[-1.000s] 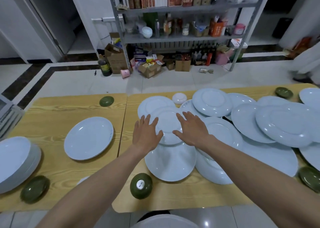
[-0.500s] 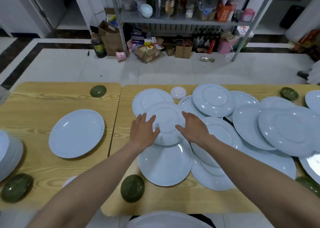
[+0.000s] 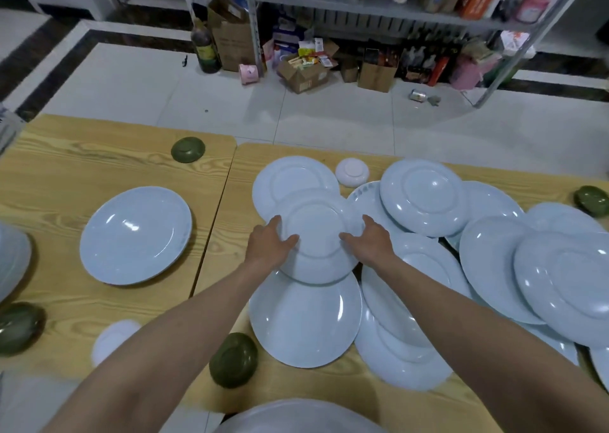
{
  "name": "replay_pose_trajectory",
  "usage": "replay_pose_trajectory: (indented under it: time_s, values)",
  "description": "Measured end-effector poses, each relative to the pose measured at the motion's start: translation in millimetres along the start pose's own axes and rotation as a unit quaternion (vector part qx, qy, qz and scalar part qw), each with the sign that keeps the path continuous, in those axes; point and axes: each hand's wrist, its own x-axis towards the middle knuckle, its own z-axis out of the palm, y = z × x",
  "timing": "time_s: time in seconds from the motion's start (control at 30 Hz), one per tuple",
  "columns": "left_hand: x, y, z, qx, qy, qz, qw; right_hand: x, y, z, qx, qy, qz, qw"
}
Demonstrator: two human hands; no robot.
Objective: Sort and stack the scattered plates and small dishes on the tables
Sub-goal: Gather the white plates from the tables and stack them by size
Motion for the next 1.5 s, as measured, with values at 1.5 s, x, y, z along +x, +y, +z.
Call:
replay_pose_trajectory:
  time_s: [1.5]
  values:
    - [-50, 66, -57, -0.354, 0.19, 0.09, 0.911, -43, -66, -42, 0.49, 0.165, 0.038, 0.855]
